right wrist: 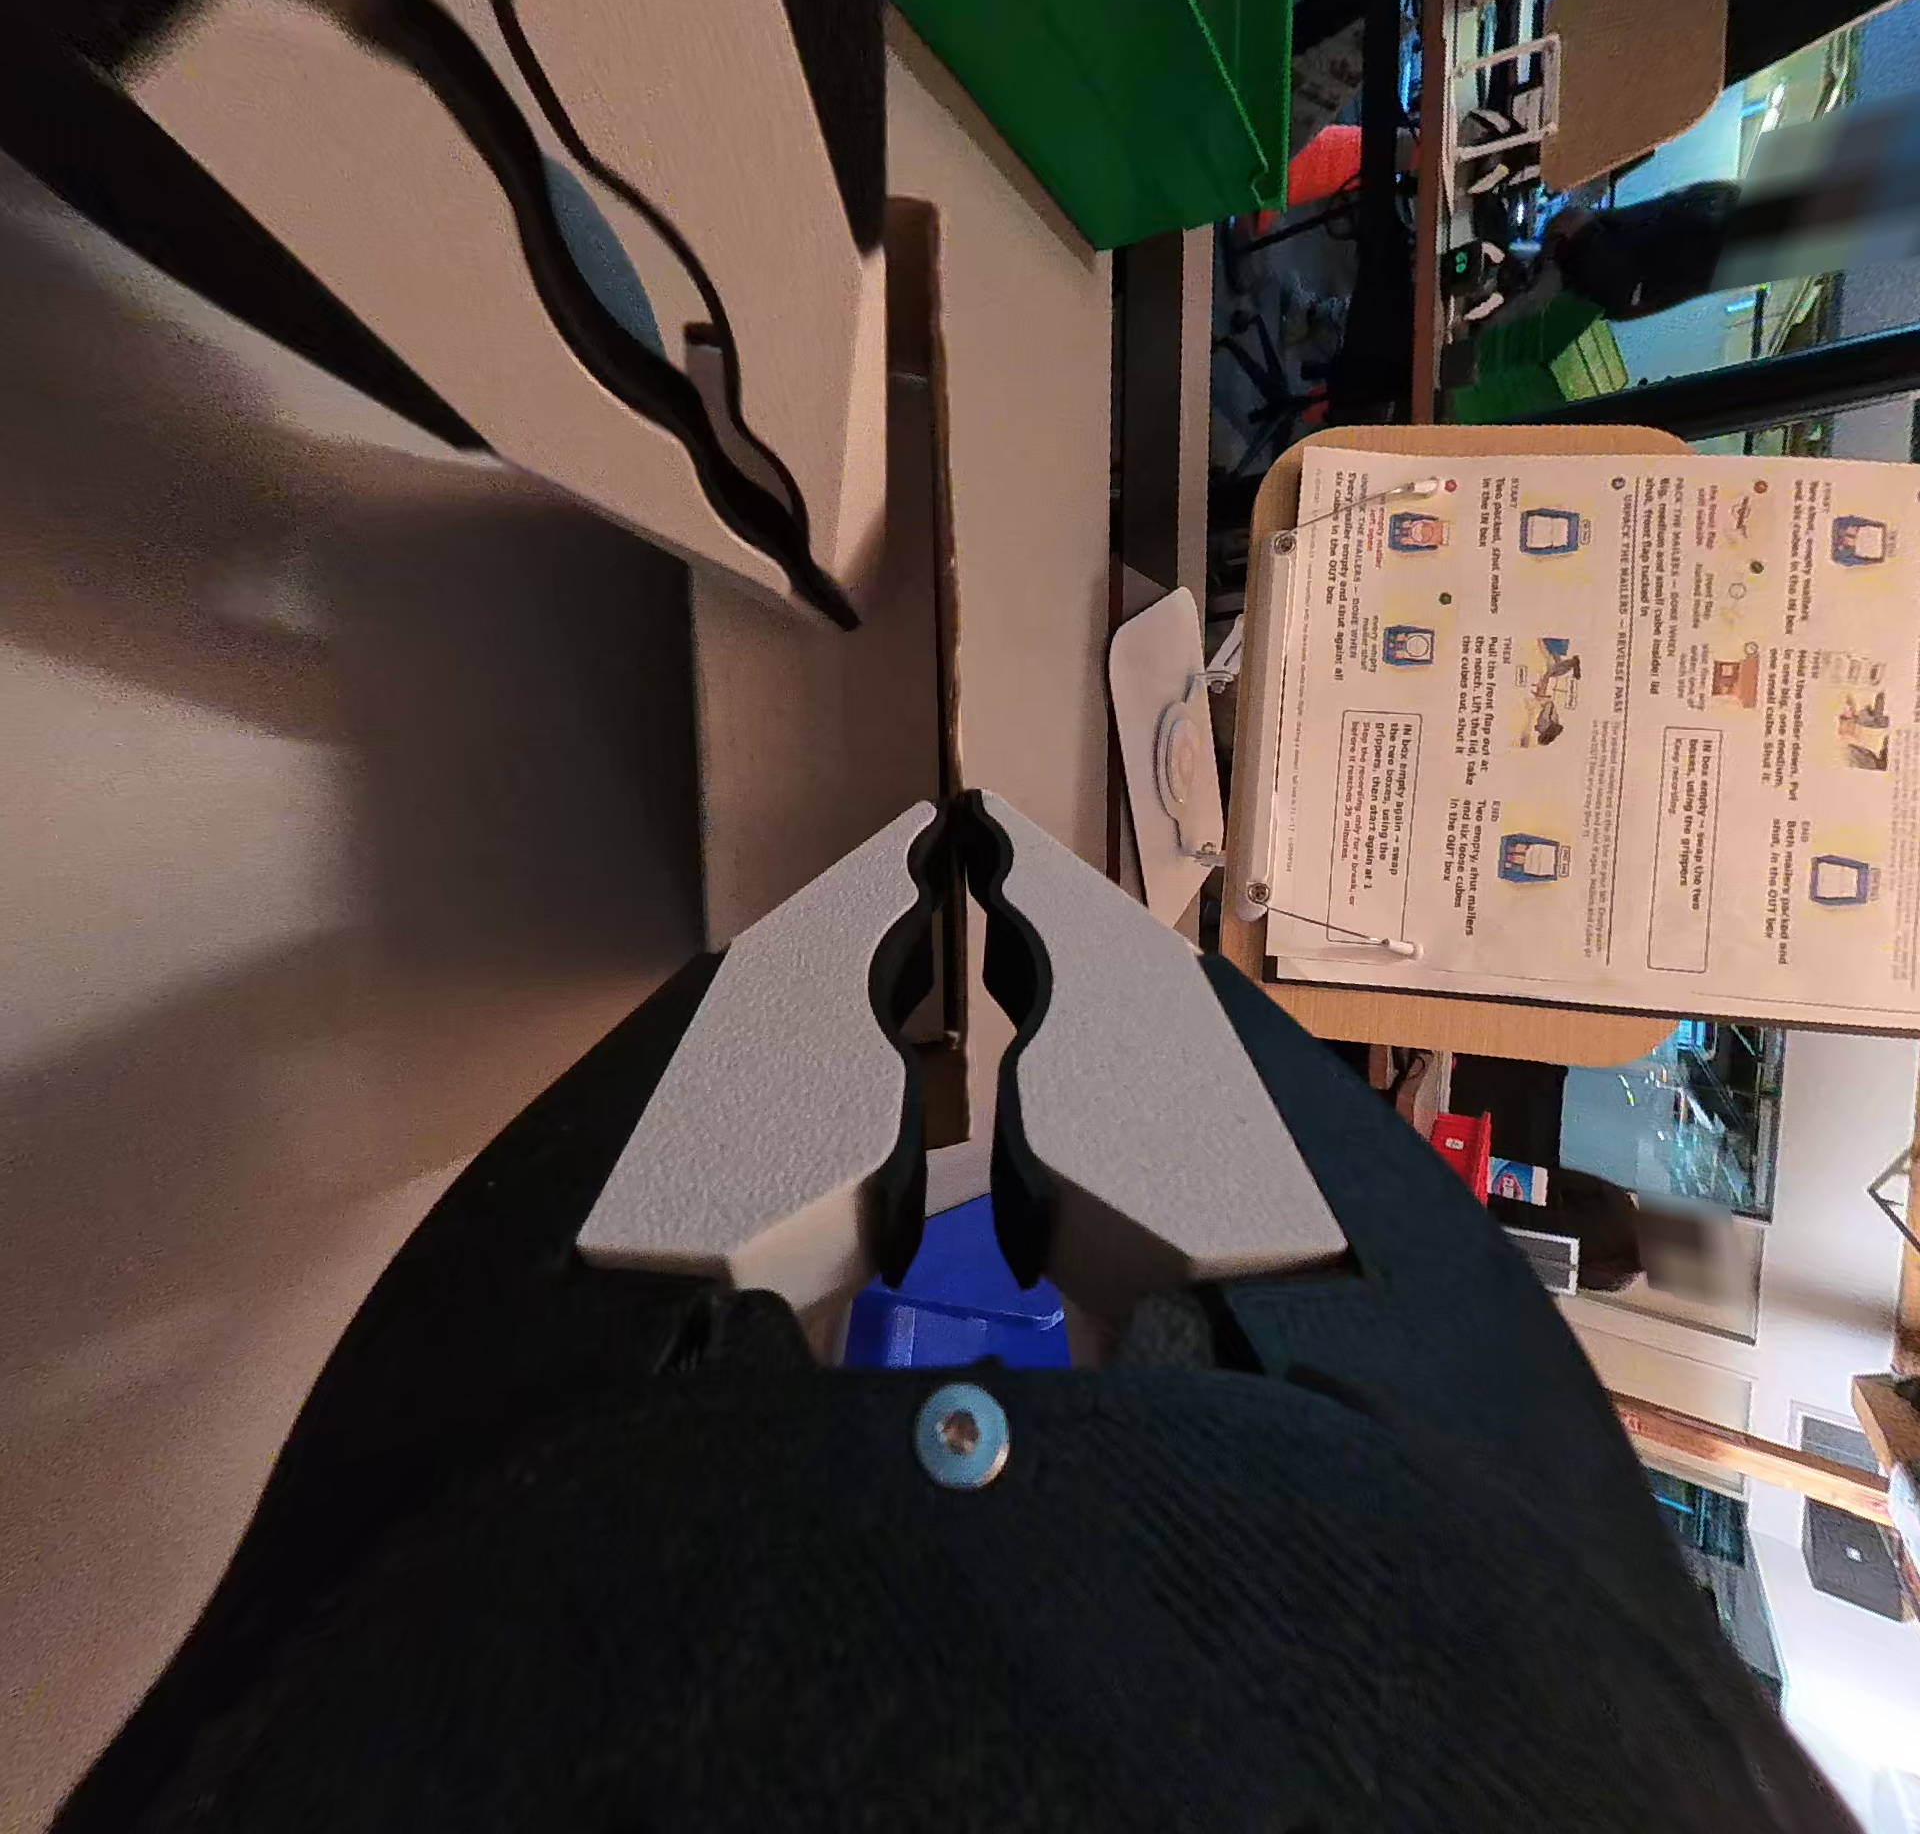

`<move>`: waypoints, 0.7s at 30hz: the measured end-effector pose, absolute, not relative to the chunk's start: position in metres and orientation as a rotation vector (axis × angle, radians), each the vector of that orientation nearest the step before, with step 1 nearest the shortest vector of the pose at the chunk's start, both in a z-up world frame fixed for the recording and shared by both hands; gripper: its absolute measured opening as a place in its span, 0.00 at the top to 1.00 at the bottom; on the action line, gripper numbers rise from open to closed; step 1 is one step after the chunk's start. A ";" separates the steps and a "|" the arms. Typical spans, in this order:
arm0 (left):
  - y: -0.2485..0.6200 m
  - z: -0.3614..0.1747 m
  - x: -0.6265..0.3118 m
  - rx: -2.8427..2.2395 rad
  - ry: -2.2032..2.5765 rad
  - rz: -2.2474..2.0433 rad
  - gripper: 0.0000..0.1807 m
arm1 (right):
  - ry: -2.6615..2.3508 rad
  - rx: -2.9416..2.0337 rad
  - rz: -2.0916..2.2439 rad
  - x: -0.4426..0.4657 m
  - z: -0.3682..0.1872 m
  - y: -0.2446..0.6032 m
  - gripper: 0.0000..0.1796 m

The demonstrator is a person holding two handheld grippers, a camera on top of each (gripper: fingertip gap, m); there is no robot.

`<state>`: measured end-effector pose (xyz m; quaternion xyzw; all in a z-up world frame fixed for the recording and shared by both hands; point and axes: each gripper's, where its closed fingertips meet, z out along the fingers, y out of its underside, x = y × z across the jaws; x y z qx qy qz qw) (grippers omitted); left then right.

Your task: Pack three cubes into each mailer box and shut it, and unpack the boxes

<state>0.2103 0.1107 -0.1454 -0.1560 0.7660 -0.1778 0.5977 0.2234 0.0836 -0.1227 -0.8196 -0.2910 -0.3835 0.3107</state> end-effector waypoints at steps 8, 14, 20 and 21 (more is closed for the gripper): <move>0.104 -0.192 0.206 -0.410 1.982 -0.252 1.00 | -0.745 -2.108 -1.008 0.231 -0.106 0.090 1.00; 0.090 -0.182 0.194 -0.511 2.023 -0.619 1.00 | -0.777 -2.106 -0.952 0.238 -0.096 0.095 1.00; 0.128 -0.216 0.198 -0.843 2.286 -0.688 0.81 | -0.814 -2.146 -0.880 0.266 -0.084 0.112 1.00; 0.125 -0.226 0.195 -0.858 2.351 -0.714 0.88 | -0.803 -2.142 -0.856 0.274 -0.082 0.117 1.00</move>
